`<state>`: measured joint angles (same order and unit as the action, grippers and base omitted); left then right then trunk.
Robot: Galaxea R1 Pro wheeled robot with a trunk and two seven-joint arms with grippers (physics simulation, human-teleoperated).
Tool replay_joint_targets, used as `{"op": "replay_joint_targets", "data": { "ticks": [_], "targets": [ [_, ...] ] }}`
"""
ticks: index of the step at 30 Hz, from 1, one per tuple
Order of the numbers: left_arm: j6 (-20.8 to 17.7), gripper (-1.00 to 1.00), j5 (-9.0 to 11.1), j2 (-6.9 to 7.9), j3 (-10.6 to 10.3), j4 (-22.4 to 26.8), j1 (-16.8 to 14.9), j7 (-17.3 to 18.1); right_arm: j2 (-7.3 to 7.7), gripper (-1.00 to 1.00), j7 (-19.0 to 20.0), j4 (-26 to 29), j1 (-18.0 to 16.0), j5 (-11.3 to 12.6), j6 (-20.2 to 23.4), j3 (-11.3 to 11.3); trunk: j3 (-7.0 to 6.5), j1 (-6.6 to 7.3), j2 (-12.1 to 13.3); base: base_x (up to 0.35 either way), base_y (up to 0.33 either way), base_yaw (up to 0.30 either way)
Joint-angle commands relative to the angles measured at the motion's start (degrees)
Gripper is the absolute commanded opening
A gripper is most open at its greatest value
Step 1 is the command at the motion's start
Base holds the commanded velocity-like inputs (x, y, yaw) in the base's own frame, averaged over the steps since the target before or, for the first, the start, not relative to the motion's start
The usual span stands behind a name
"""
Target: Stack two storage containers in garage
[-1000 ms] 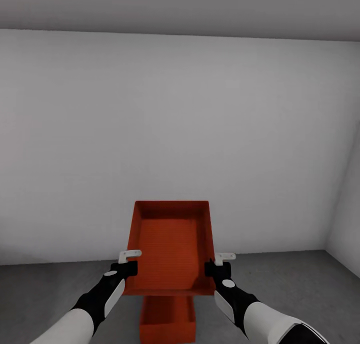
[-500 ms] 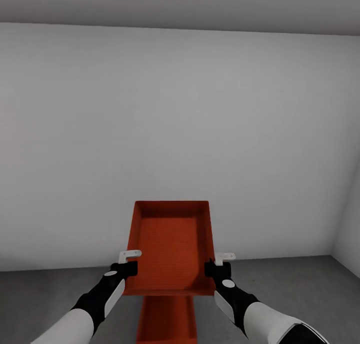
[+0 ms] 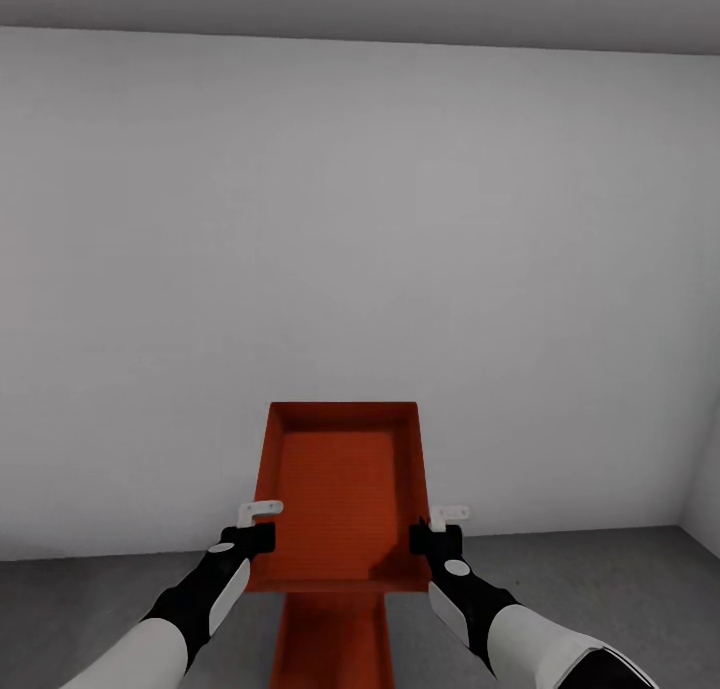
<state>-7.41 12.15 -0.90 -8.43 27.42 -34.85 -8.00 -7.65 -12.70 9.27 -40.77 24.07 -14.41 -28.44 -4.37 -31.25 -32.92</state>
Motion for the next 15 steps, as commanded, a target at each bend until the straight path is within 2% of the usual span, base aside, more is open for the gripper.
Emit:
{"op": "replay_joint_targets", "data": {
  "ticks": [1, 5, 7, 8, 9, 15],
  "targets": [
    [0.02, -1.00, -0.02, 0.28, 1.40, 0.34, -0.05, -0.79, 0.45, -1.00, 0.01, -4.26, -0.01, 0.98, -0.18, 1.46, 0.01, -0.03, -0.04, 0.106, 0.000, 0.000],
    [0.02, -1.00, -0.02, 0.28, 2.14, 0.35, -0.05, -0.79, 0.45, -1.00, 0.04, -4.26, -0.01, 0.98, -0.18, 1.46, 0.01, -0.03, -0.04, 0.046, 0.000, 0.000],
    [0.02, -1.00, -0.02, 0.28, 3.93, 0.41, -0.05, -0.76, 0.45, -1.00, 0.02, -4.26, -0.01, 0.98, -0.15, 1.46, 0.01, -0.03, -0.04, 0.013, 0.000, 0.000],
    [-0.15, -1.00, 0.45, 0.26, -0.32, -0.01, -0.05, -0.64, -0.13, -1.00, -0.23, -0.50, -0.01, 0.91, -0.25, -0.09, 0.02, -0.03, -0.04, 0.000, 0.000, 0.000],
    [0.11, -1.00, 0.65, 0.26, -0.30, -0.04, -0.05, -0.63, -0.18, -1.00, -0.25, -0.73, -0.01, 0.69, -0.25, -0.46, 0.02, -0.03, -0.04, 0.000, 0.000, 0.000],
    [0.11, -1.00, 1.10, 0.28, -0.43, -0.13, -0.05, -0.63, -0.24, -1.00, -0.30, -0.66, -0.01, -2.22, -0.26, 1.26, 0.02, -0.03, -0.04, 0.000, 0.000, 0.000]
  ]
}}
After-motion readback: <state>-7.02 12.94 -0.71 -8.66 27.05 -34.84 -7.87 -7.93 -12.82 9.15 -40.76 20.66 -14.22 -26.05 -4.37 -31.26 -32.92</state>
